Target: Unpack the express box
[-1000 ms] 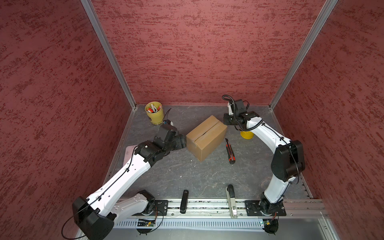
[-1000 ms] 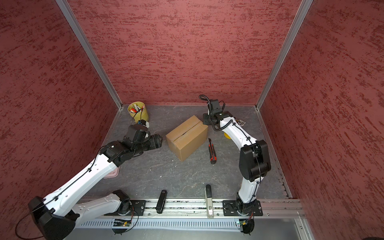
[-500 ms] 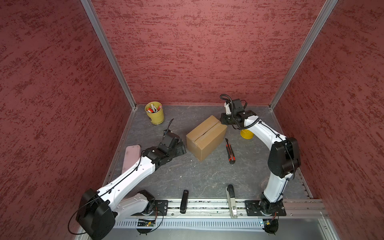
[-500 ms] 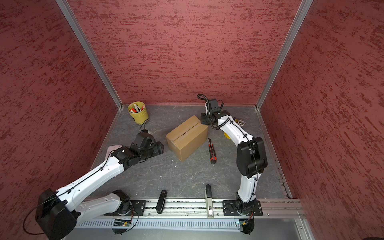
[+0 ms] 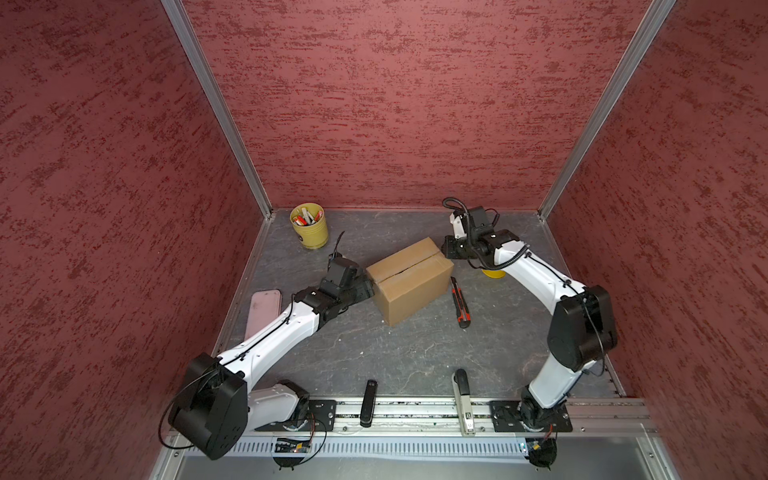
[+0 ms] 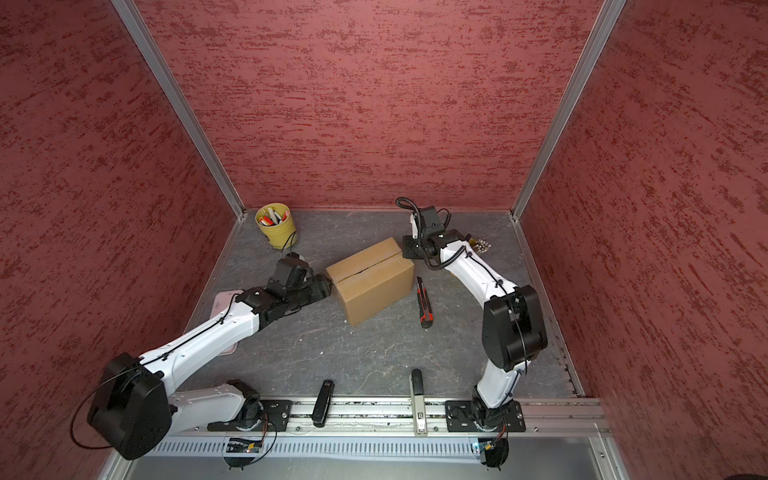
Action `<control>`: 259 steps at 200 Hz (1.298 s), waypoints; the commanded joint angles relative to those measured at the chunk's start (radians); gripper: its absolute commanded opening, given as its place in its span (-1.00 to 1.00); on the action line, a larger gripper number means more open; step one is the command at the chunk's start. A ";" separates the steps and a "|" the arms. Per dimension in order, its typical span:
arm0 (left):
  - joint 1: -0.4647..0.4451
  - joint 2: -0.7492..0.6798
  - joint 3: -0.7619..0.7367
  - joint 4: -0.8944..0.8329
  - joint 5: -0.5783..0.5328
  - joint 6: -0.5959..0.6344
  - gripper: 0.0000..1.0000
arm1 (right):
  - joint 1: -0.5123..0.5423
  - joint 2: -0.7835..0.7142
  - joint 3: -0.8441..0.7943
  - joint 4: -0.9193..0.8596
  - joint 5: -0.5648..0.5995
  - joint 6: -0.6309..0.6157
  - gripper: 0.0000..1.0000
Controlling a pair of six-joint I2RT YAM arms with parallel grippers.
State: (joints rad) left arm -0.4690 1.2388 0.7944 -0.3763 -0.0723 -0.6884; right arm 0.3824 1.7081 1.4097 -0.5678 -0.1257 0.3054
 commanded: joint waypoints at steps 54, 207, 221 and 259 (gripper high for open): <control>0.121 0.165 0.085 0.164 0.085 0.105 0.61 | 0.157 -0.232 -0.188 -0.046 0.067 0.140 -0.40; 0.229 0.044 0.201 -0.023 0.050 0.166 0.60 | 0.134 -0.329 -0.150 -0.159 0.216 0.099 -0.33; 0.212 -0.039 0.170 -0.077 0.047 0.149 0.60 | 0.107 -0.279 -0.104 -0.142 0.200 0.058 -0.32; 0.085 -0.231 0.098 -0.255 -0.045 0.073 0.60 | 0.058 -0.116 0.008 -0.088 0.156 -0.030 -0.31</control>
State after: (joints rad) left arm -0.3107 1.0843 0.9318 -0.4679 -0.0460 -0.5568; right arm 0.4633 1.5219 1.3602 -0.7128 0.0631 0.3576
